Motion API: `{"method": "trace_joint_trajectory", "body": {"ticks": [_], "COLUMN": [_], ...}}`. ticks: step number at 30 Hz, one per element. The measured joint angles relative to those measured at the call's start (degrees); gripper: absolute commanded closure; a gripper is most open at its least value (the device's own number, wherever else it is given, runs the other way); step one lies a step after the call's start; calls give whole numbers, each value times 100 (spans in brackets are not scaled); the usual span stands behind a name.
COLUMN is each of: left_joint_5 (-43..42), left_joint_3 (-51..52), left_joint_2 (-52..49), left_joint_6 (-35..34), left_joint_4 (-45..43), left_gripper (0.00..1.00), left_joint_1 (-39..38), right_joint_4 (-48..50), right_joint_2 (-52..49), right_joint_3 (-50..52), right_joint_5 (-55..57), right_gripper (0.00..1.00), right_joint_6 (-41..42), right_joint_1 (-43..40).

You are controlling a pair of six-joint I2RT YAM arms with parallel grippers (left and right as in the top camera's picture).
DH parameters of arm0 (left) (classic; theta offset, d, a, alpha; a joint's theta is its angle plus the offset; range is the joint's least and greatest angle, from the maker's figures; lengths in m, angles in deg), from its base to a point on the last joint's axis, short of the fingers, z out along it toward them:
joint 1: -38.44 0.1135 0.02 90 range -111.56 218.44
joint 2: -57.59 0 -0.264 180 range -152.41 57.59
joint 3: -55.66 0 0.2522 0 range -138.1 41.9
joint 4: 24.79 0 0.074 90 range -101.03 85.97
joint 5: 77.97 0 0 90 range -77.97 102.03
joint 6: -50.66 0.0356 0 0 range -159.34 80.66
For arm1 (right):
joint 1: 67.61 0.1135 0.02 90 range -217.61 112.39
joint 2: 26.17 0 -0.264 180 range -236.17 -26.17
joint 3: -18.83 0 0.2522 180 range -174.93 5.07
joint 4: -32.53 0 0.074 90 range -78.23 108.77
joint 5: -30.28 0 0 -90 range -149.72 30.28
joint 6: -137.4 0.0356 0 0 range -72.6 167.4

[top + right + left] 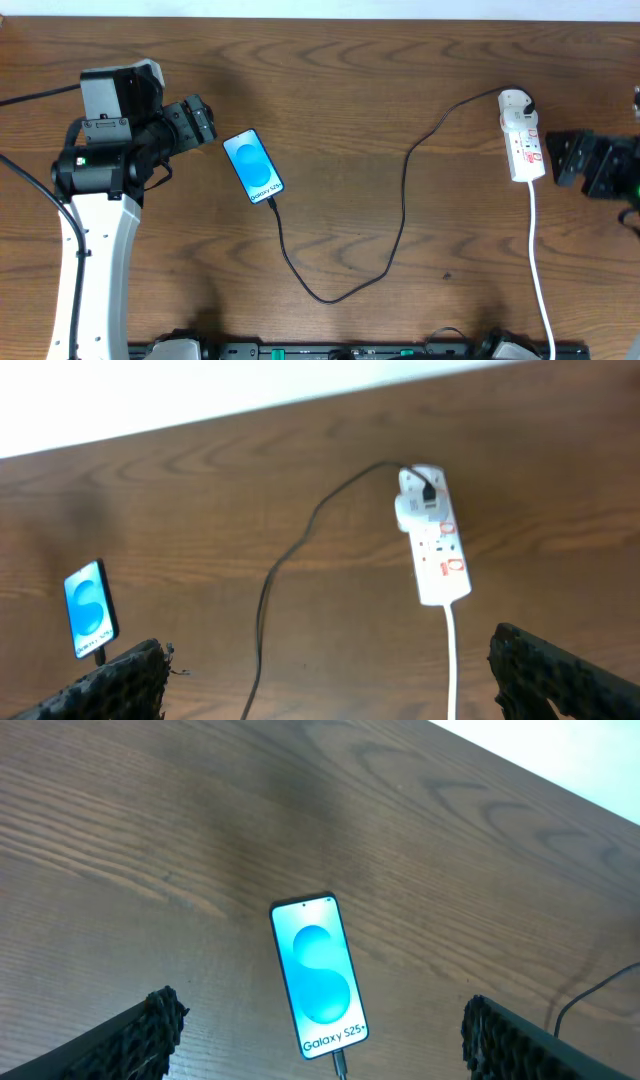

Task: Plug charger to phone and switch on socket

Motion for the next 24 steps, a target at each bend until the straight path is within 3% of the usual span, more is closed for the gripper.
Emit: {"method": "trace_joint_trajectory", "body": {"ticks": [13, 18, 24], "left_joint_5": [0, -2, 0], "left_joint_3": [0, 0, 0], "left_joint_2": [0, 0, 0], "left_joint_6": [-2, -2, 0], "left_joint_4": [2, 7, 7], "left_gripper": [9, 9, 10], "left_joint_1": [0, 0, 0], "right_joint_4": [-313, 1064, 3501], "right_joint_2": [1220, 1740, 2745], "right_joint_3": [83, 1086, 3438], "right_joint_5": [116, 376, 1141], "right_gripper": [1, 1, 1], "right_joint_6": [-258, -321, -348], "right_joint_1": [83, 1005, 2175]}}
